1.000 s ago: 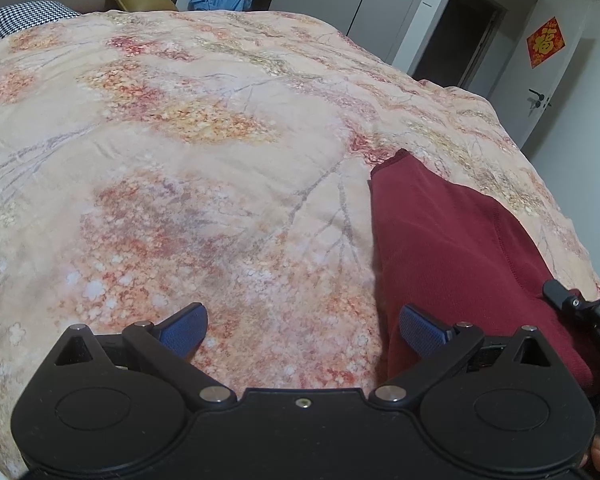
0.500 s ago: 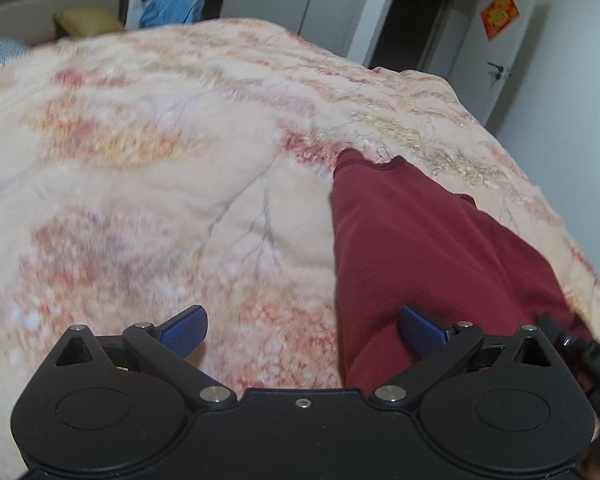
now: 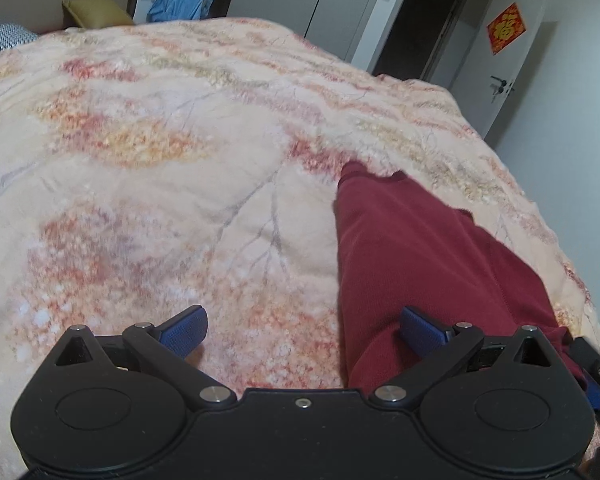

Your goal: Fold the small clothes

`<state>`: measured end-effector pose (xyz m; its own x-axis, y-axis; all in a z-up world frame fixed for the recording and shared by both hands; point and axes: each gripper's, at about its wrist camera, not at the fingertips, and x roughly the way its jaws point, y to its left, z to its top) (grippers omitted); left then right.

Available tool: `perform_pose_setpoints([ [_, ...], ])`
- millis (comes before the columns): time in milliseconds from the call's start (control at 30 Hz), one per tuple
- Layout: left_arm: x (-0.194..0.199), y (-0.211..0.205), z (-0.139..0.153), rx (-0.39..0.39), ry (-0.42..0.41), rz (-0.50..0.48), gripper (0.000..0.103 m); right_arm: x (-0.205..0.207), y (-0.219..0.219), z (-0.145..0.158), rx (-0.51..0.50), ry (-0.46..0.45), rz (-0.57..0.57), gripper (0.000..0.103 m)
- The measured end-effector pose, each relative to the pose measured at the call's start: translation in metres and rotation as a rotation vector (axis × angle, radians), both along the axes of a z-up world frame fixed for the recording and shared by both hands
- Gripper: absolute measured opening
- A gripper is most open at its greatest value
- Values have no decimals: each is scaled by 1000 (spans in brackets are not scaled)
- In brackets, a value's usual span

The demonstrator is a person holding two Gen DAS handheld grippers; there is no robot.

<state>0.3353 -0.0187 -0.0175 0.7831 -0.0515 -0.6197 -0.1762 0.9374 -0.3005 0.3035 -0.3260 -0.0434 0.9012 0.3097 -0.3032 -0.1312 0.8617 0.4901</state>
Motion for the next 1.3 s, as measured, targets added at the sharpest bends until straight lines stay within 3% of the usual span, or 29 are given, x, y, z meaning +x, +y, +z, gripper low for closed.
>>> perform_pose_setpoints([
  [133,3,-4,2,-1,4,-18,102,4,-23,19,-17,-19,-107,103],
  [267,0,-9,-2,8,12,-18,102,41,-36,29,-62,76,-167,103],
  [367,-1,-7,-3,4,18,-19,102,61,-35,20,-98,170,-160,103],
  [500,0,-4,-4,-4,26,-20,102,47,-27,-9,-141,207,-144,103],
  [633,-2,-1,-7,-17,32,-12,102,11,-21,-28,-179,100,-128,102],
  [967,-9,3,-6,-23,32,6,102,-7,-16,-32,-197,49,-159,102],
  [1067,-17,9,1,-47,-43,17,102,-14,-15,-32,-200,38,-152,103],
  [1200,-7,10,13,-92,-106,-33,102,-22,-23,-15,-140,-72,-69,103],
  [1300,15,4,14,-107,-100,-111,102,-3,-24,-3,-145,-77,-30,103],
])
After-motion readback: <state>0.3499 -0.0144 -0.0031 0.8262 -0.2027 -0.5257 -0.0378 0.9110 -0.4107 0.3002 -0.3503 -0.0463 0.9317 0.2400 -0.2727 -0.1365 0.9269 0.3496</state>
